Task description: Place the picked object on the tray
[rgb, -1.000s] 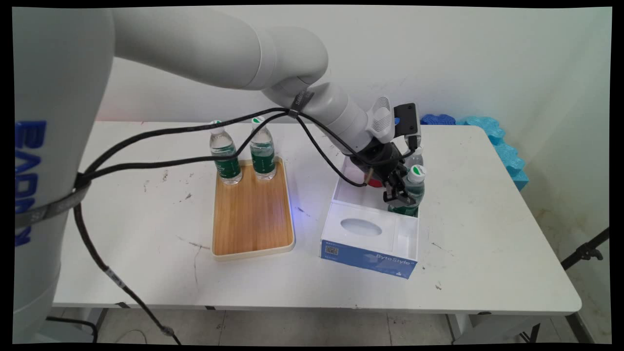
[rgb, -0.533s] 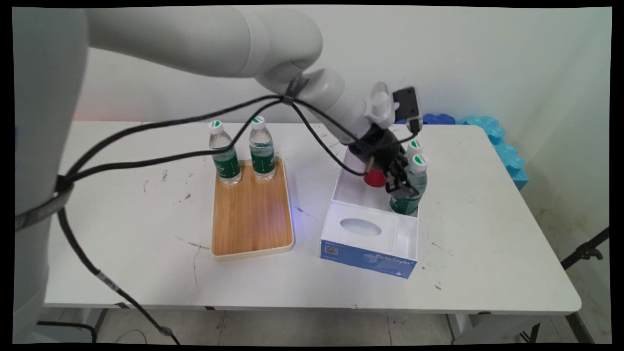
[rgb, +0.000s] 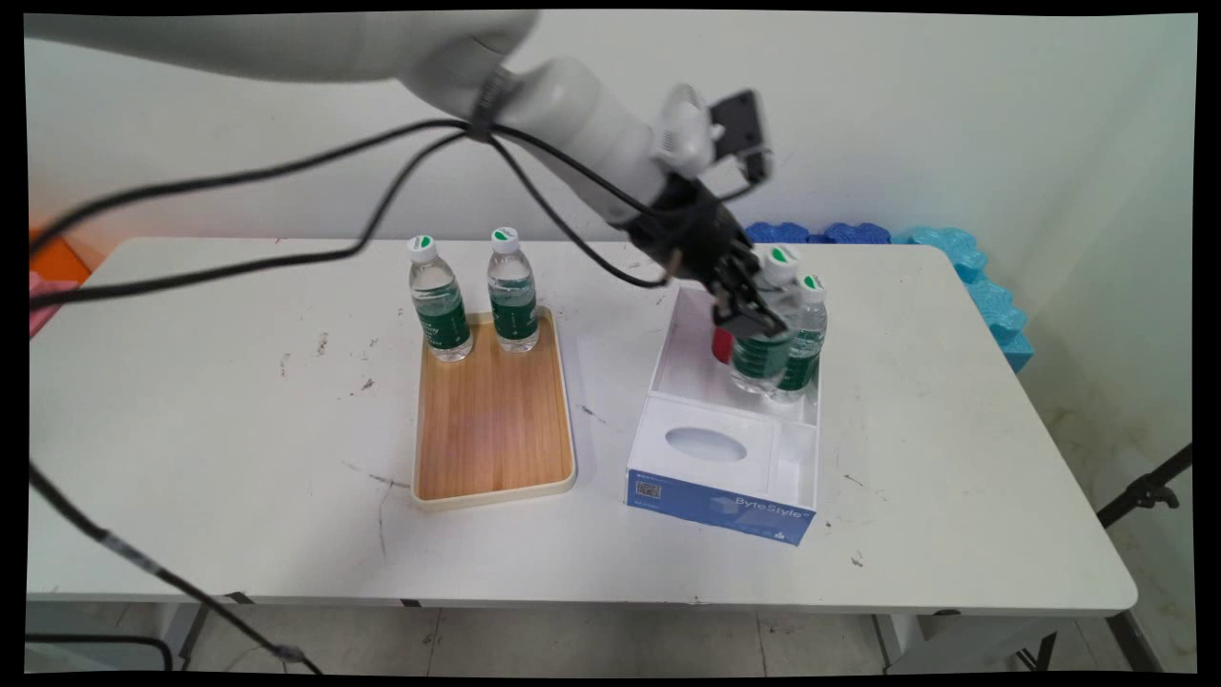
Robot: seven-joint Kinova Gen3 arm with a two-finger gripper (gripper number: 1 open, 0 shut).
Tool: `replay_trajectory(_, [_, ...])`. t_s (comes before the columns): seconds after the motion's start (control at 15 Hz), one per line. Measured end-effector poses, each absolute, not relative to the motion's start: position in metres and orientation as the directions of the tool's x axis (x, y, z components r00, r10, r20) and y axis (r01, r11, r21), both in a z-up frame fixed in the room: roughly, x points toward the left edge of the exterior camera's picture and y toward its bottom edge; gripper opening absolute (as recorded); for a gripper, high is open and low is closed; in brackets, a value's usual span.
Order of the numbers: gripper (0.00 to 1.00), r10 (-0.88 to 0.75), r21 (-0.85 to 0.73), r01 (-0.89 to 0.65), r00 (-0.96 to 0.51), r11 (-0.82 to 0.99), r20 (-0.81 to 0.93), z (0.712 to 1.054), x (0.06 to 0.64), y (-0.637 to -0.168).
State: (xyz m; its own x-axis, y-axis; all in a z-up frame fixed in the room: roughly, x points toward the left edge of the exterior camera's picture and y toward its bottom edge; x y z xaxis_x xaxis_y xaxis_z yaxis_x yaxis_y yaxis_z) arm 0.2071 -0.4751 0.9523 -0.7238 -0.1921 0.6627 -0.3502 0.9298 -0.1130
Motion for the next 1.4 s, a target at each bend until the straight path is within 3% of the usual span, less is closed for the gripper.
replay_trajectory(0.6, [0.00, -0.275, -0.102, -0.447, -0.697, 0.889, 0.662, 0.967, 0.327, -0.446])
replay_trajectory(1.0, [0.00, -0.355, -0.072, -0.516, -0.678, 0.854, 0.644, 0.943, 0.397, -0.423])
replay_trajectory(1.4, [0.00, -0.396, -0.049, -0.543, -0.669, 0.838, 0.629, 0.915, 0.429, -0.408])
